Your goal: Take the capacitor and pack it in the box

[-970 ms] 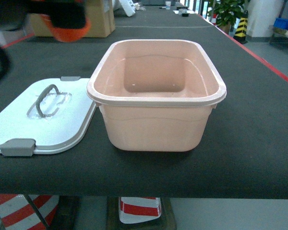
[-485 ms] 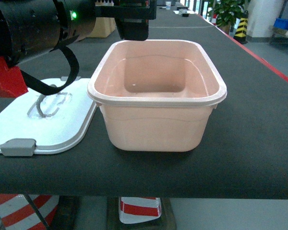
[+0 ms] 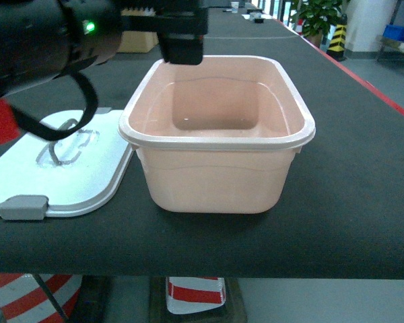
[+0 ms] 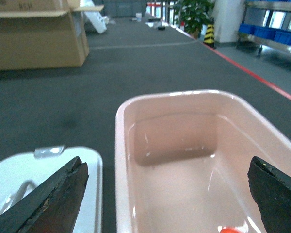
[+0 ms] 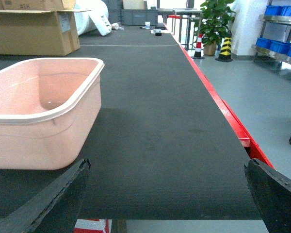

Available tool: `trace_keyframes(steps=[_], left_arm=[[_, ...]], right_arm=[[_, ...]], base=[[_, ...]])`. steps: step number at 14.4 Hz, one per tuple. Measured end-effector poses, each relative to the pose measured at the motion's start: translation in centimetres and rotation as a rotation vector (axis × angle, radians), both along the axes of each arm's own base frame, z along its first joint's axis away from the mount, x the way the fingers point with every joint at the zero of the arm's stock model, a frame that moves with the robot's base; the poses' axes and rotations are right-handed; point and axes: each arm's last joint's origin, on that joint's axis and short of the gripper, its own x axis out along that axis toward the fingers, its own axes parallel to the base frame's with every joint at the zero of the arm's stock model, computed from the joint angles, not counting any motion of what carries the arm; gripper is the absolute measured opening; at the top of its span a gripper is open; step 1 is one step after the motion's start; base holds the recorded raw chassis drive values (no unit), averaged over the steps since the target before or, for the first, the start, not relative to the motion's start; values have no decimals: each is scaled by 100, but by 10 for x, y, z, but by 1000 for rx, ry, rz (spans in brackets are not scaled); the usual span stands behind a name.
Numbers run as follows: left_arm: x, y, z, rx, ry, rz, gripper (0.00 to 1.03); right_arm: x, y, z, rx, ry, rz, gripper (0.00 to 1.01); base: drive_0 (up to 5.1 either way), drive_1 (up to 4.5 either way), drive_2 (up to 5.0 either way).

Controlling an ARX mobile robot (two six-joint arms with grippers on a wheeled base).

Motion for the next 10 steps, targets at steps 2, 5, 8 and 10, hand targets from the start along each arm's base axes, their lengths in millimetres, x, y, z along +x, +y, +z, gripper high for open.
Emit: trace_keyframes(steps=[2, 5, 8, 10], left_arm=[[-25, 44, -2, -4, 16, 87, 98], [-26, 112, 14, -23, -51, 226, 98], [-4, 159, -23, -11, 29, 287, 98], [26, 167, -42, -15, 58, 258, 98]], right_arm=[[0, 0, 0, 0, 0, 0, 98], [0, 0, 0, 0, 0, 0, 98], [0, 0, 0, 0, 0, 0, 98], [0, 0, 0, 0, 0, 0, 98]], base=[[0, 0, 0], [0, 0, 0], [0, 0, 0], [0, 0, 0]])
